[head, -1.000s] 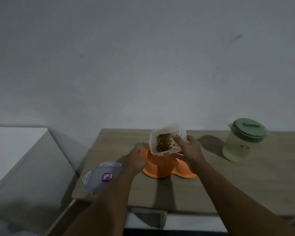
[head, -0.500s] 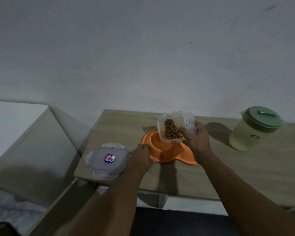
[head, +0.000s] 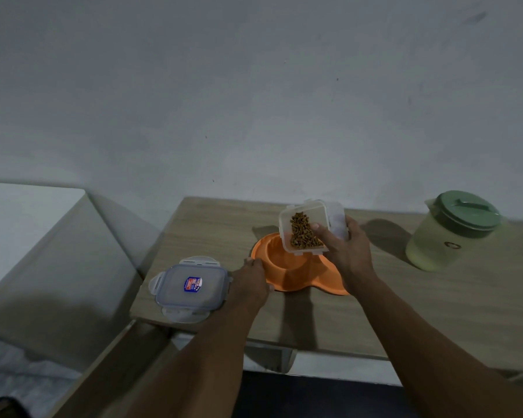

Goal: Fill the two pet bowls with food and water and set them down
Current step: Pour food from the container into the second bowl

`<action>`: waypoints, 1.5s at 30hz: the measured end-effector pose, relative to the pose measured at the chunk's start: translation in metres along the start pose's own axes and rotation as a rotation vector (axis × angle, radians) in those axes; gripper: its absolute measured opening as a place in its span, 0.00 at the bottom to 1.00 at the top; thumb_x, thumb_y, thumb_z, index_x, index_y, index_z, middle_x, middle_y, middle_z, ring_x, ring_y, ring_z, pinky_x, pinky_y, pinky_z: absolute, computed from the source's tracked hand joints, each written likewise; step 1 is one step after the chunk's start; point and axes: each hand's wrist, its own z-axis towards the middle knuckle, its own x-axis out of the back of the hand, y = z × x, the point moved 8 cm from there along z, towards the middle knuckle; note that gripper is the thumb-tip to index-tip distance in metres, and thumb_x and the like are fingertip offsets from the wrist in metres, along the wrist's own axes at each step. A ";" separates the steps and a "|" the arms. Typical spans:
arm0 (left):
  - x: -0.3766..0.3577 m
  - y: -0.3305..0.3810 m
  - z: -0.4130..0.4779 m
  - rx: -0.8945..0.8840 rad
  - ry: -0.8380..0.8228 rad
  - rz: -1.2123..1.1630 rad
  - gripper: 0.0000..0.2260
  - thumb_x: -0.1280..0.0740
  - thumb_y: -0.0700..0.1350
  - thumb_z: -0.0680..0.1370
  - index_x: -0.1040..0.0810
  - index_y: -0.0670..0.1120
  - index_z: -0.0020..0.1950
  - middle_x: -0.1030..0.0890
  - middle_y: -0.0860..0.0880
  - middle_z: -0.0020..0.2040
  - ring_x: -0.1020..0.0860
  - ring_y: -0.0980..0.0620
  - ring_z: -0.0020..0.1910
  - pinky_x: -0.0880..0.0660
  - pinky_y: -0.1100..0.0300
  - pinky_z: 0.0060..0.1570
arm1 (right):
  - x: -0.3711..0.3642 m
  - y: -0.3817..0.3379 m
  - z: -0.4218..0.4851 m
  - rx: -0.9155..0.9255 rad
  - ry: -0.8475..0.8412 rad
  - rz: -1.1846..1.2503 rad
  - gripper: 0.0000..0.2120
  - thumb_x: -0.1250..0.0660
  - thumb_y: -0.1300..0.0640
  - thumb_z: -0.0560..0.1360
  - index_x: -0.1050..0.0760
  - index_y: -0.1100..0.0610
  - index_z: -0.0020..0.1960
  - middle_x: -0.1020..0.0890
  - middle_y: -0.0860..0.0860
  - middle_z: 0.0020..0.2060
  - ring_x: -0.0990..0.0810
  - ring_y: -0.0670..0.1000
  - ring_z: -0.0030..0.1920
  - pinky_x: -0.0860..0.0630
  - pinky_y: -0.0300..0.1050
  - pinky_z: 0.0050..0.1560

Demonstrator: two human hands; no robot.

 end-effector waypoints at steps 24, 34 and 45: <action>0.003 0.004 -0.001 0.022 -0.050 0.024 0.23 0.33 0.51 0.77 0.32 0.44 0.69 0.30 0.43 0.68 0.27 0.44 0.66 0.29 0.52 0.61 | 0.006 0.005 0.003 0.078 0.084 -0.282 0.32 0.20 0.41 0.61 0.24 0.48 0.61 0.17 0.46 0.53 0.18 0.48 0.55 0.19 0.54 0.54; 0.003 0.004 0.000 0.035 -0.041 0.050 0.22 0.32 0.51 0.77 0.30 0.45 0.68 0.28 0.44 0.67 0.26 0.45 0.64 0.29 0.51 0.60 | 0.011 0.007 0.000 0.009 0.120 -0.195 0.35 0.20 0.42 0.61 0.26 0.50 0.64 0.18 0.48 0.56 0.19 0.50 0.57 0.19 0.56 0.56; 0.002 0.004 0.002 0.035 -0.046 0.053 0.22 0.32 0.52 0.77 0.30 0.44 0.67 0.29 0.43 0.67 0.26 0.44 0.64 0.28 0.51 0.59 | 0.016 0.014 0.005 -0.022 0.149 -0.121 0.37 0.20 0.43 0.60 0.27 0.50 0.66 0.20 0.48 0.58 0.20 0.51 0.58 0.20 0.58 0.58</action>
